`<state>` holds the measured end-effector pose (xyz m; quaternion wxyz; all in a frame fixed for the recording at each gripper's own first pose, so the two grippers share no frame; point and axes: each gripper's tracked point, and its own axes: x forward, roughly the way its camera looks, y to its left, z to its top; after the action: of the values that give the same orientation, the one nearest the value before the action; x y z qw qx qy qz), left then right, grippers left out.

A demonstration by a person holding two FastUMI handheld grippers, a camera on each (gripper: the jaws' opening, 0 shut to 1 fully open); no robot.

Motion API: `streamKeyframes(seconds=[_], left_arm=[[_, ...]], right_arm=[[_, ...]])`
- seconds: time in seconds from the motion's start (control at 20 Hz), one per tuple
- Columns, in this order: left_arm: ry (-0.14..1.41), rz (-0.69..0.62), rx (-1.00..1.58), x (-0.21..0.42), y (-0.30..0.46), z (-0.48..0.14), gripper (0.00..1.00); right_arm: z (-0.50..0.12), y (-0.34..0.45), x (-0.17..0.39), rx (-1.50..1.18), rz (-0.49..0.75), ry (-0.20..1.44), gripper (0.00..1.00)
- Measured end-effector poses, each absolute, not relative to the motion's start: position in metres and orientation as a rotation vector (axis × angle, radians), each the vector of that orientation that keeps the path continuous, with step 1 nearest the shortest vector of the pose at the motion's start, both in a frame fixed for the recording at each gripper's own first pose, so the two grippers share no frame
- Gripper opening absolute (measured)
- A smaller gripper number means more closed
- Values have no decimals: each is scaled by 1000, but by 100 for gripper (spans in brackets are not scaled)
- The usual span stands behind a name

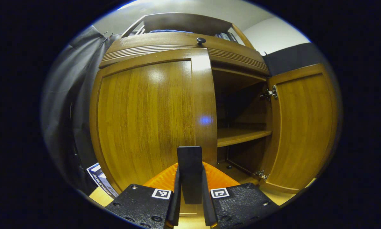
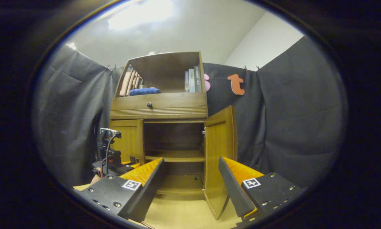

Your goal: Open the right door of the double-door shoe cabinet with the right hand, and open the left door with the left hand.

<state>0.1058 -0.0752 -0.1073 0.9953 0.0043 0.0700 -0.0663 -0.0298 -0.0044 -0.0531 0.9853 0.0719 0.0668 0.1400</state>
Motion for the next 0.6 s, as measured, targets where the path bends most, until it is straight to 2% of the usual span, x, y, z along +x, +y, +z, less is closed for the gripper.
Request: streamKeyframes(seconds=[0.35, 0.5, 0.55, 0.6], left_arm=[[116, -265, -32, 57, -59, -97, 32], [113, -280, -38, 41, -50, -93, 31], [111, -280, -34, 35, -46, -92, 31], [108, -281, -24, 30, -43, -91, 30]], right_arm=[[-58, 19, -40, 160, 327, 175, 100], [-54, 24, -46, 166, 327, 171, 100], [-54, 28, -50, 166, 333, 171, 97], [-53, 30, -54, 166, 338, 168, 100]])
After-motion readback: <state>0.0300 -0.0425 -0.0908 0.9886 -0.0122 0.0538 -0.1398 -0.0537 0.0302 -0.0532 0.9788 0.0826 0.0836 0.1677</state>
